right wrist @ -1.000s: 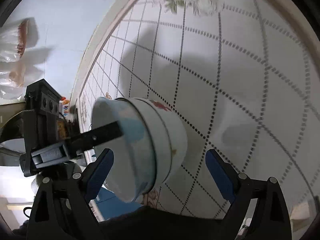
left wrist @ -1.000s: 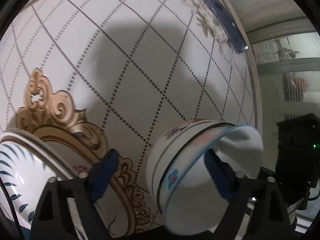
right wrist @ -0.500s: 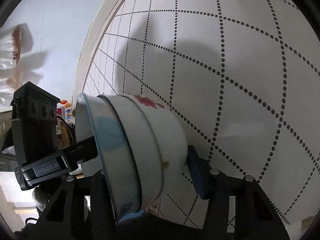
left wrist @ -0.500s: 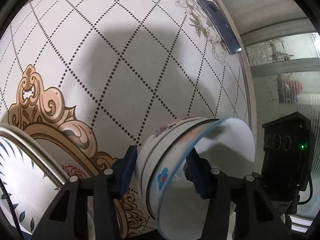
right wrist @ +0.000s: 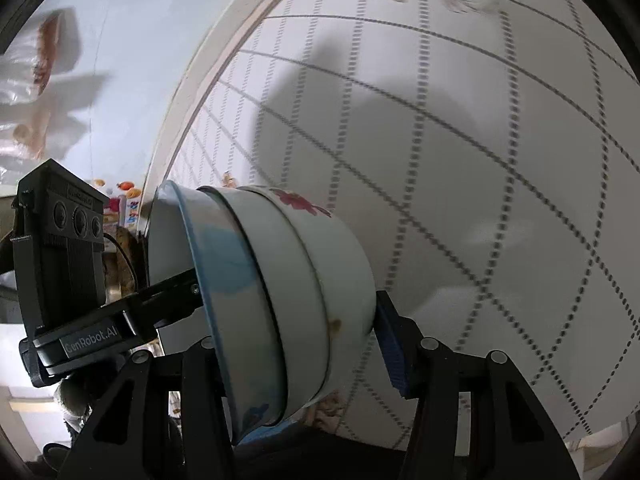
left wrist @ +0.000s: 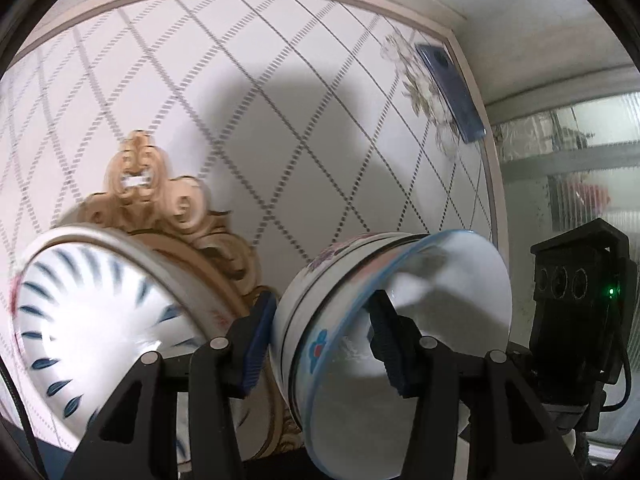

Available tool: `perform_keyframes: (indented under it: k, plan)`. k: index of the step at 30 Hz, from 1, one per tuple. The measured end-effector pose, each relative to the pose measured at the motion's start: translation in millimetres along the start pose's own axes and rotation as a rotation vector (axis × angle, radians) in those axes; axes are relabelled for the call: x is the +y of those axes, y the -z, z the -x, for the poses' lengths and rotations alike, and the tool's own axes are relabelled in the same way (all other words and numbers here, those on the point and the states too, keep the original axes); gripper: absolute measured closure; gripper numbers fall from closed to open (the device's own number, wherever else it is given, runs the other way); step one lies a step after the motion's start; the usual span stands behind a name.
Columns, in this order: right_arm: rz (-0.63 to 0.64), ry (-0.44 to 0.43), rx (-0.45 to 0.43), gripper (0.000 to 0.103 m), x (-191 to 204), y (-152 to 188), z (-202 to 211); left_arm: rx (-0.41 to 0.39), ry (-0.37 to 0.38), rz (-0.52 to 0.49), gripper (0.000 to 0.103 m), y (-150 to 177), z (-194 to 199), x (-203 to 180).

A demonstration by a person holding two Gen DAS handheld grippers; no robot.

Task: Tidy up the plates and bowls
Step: 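Carry the bowl stack with both grippers and lower it onto the plate stack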

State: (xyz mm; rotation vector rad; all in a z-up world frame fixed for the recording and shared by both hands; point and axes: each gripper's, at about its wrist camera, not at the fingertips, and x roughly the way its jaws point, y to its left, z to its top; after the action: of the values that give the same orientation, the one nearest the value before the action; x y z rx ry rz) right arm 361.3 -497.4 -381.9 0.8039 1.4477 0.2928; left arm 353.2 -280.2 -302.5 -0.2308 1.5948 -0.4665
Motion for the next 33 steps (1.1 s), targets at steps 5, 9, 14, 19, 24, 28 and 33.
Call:
perform_keyframes:
  k: [5,9,14,19,24,28,33]
  plan:
    - [0.061,-0.018,0.053,0.047,43,1,-13,-0.040,-0.017,0.070,0.057,8,32,32]
    - [0.127,-0.040,0.113,0.047,75,4,-32,-0.082,-0.040,0.136,0.057,18,58,64]
    - [0.218,-0.058,0.200,0.047,121,7,-72,-0.126,-0.059,0.248,0.057,32,78,111]
    - [0.278,-0.059,0.271,0.047,145,16,-107,-0.153,-0.072,0.333,0.057,44,82,146]
    - [0.307,-0.047,0.320,0.047,157,23,-139,-0.164,-0.063,0.389,0.057,53,78,168]
    - [0.315,-0.032,0.327,0.047,160,25,-149,-0.167,-0.052,0.402,0.057,52,74,172]
    - [0.310,-0.015,0.325,0.047,159,23,-155,-0.156,-0.052,0.395,0.057,51,68,171]
